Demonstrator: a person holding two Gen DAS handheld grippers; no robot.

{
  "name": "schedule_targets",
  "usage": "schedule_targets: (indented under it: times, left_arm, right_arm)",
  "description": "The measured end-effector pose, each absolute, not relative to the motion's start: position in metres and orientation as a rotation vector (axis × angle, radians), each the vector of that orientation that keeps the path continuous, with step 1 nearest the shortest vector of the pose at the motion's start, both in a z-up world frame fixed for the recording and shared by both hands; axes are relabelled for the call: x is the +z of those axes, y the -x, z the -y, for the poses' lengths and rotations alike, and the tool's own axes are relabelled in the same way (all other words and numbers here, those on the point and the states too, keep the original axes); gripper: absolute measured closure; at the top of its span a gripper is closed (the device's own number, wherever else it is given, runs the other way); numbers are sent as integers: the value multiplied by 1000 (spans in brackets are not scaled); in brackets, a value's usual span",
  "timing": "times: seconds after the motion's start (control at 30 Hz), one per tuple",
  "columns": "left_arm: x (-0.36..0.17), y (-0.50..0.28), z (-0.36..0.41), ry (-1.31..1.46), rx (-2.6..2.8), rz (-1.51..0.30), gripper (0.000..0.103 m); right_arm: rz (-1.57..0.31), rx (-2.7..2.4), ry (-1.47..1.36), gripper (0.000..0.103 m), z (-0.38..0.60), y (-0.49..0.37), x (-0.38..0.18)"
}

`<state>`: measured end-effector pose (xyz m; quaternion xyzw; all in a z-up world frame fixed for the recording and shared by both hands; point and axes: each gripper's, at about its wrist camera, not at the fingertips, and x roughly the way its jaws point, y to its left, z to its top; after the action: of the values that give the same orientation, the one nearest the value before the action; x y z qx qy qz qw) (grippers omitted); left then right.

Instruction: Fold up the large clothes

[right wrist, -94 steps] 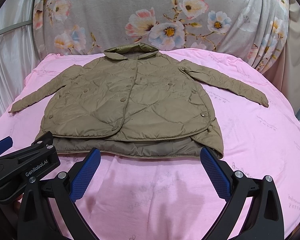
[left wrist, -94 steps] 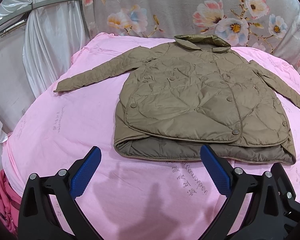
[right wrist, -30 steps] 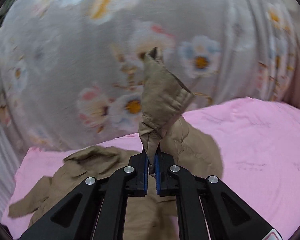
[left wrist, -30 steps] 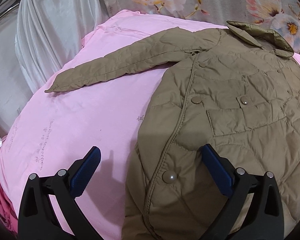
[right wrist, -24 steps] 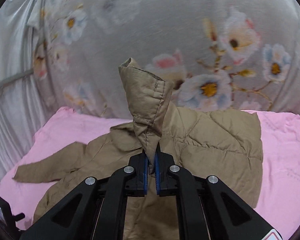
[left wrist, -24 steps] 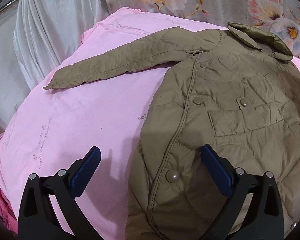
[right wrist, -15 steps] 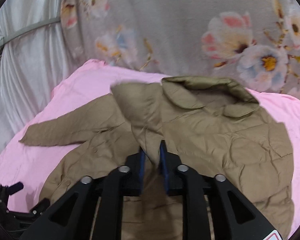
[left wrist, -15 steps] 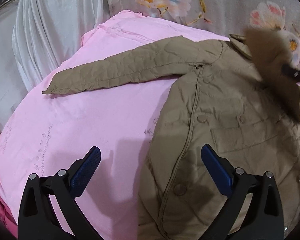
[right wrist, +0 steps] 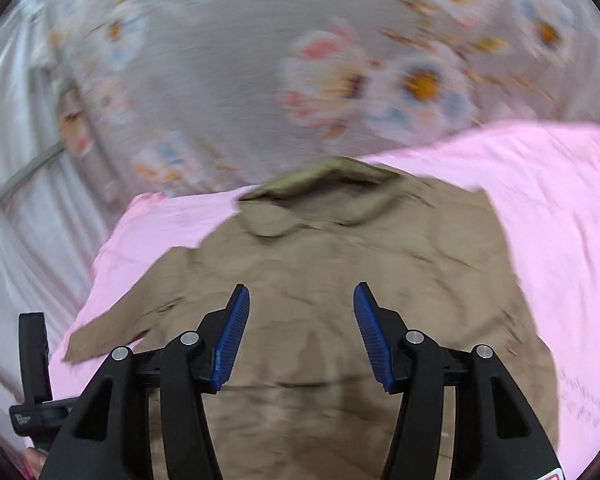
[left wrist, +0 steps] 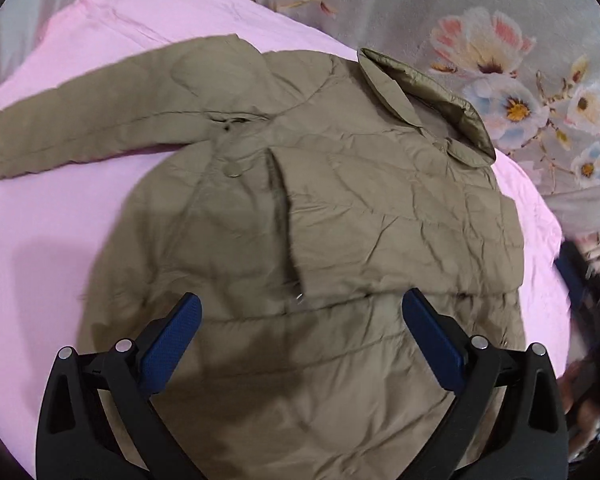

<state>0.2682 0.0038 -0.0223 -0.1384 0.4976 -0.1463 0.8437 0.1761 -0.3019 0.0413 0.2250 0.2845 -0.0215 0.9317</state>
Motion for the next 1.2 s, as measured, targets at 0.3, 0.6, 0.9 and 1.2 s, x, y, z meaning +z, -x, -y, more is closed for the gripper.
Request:
schedule_targets:
  times: [0.3,0.6,0.9,1.2]
  left_arm:
    - [-29,-309,11,472,-327,-1146,29]
    - [22,-338,30,257,-317,-985,101]
    - [36,-342,29,77,-246,-768,102]
    - [-56,-351,40,11,-204,-884,101]
  right_arm:
    - [-669,-162,-966,49,426,-160,-52]
    - [-625,-178,-1020,81,457,-198,-60]
    - [-434,-164,-664,100,421,-188,6]
    - [-790,-335,-518,100,418,-225,-55]
